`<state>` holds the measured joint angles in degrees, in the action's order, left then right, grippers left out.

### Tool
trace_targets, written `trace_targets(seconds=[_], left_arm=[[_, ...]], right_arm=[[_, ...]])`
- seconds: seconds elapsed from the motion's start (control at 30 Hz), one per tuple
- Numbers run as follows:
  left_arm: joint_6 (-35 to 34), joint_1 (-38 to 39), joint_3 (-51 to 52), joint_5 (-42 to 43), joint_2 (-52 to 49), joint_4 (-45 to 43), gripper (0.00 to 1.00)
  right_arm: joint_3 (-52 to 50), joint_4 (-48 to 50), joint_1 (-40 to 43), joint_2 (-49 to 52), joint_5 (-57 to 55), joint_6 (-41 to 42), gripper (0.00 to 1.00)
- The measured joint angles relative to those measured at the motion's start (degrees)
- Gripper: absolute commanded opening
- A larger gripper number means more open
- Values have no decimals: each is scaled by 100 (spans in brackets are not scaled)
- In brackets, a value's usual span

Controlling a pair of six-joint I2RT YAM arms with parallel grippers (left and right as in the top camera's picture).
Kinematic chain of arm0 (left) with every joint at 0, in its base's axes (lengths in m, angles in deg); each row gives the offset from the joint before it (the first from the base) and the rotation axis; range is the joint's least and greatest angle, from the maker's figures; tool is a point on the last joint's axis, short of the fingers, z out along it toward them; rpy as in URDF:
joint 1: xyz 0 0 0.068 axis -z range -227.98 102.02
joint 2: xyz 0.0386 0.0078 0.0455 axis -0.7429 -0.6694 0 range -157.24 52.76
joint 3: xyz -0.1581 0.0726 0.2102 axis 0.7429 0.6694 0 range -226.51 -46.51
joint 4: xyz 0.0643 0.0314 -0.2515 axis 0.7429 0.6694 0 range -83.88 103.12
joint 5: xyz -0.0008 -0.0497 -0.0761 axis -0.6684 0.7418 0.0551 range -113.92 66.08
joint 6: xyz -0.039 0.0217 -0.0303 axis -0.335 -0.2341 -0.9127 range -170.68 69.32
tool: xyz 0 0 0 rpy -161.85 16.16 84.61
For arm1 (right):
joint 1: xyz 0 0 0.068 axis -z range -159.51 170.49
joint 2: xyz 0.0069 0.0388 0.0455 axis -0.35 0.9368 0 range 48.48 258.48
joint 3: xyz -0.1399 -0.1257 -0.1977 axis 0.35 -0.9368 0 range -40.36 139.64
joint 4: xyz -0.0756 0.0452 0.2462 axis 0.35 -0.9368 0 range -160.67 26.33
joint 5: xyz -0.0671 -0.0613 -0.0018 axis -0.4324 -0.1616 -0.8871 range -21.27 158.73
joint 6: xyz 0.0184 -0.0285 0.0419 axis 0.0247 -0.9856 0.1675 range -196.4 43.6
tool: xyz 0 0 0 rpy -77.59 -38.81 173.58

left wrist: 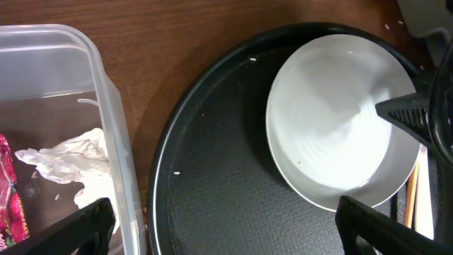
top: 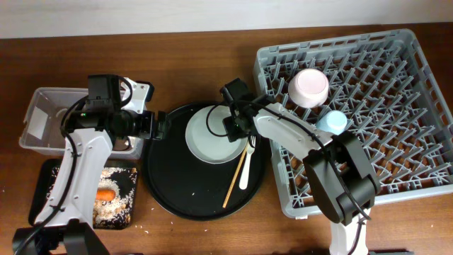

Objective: Sort waste into correct bins and load items into the dishwasher rack
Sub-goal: 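Move the right gripper to the white plate rim and grasp it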

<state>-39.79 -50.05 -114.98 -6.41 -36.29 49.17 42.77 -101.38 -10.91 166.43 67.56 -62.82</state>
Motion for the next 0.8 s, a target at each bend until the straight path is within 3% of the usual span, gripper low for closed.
trace_targets(seconds=[0.4, 0.47, 0.57, 0.67, 0.8], left_arm=[[0, 0, 0, 0, 0, 0, 99], [0, 0, 0, 0, 0, 0, 99], [0, 0, 0, 0, 0, 0, 99], [0, 0, 0, 0, 0, 0, 99], [0, 0, 0, 0, 0, 0, 99]], right_arm=[[-166, -55, 0, 22, 367, 0, 58], [-208, 127, 0, 22, 367, -2, 52], [-258, 203, 0, 31, 367, 20, 35], [-258, 199, 0, 31, 365, 20, 29], [-258, 203, 0, 31, 369, 20, 4]])
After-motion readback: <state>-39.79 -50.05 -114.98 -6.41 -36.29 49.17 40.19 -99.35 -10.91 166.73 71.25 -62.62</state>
